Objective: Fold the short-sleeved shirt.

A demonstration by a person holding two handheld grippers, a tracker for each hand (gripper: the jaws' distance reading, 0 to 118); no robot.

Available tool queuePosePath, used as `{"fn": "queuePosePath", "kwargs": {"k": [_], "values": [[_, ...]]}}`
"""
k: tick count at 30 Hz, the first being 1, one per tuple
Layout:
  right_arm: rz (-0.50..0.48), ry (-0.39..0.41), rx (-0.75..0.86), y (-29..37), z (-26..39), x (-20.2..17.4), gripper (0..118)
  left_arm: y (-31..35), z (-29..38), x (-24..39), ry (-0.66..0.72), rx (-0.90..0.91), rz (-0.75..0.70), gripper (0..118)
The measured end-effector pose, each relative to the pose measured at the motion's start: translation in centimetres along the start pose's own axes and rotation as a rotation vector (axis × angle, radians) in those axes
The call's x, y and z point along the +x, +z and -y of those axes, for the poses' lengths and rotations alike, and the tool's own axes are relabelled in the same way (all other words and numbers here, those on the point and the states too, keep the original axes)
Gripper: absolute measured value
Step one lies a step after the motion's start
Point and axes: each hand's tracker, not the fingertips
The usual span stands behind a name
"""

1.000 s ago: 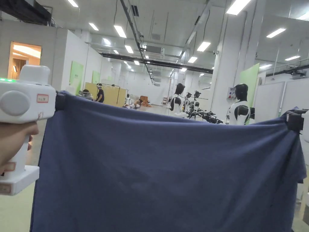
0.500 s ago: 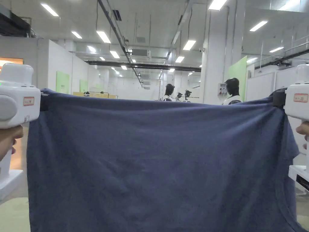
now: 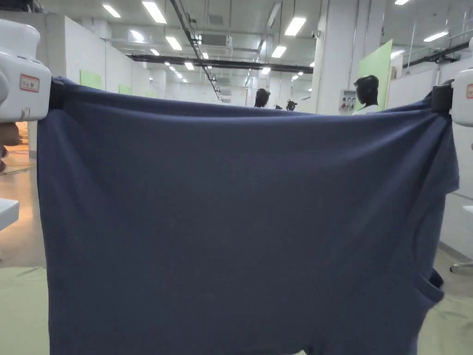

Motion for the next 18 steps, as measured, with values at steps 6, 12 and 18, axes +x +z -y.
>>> {"fn": "queuePosePath", "kwargs": {"k": [6, 12, 18], "values": [[-0.02, -0.024, -0.032, -1.7, 4.7, -0.4, 3, -3.4, 5.6, 1.7, 0.072, -0.084, 0.021, 0], [-0.054, -0.037, -0.134, -2.1, 12.6, -1.4, 3, -4.2, 13.9, 3.2, 0.054, -0.18, 0.059, 0], [-0.097, -0.026, -0.261, 0.0, 22.1, -3.0, 3, -1.9, 24.4, 4.8, 0.046, -0.303, 0.132, 0]]}}
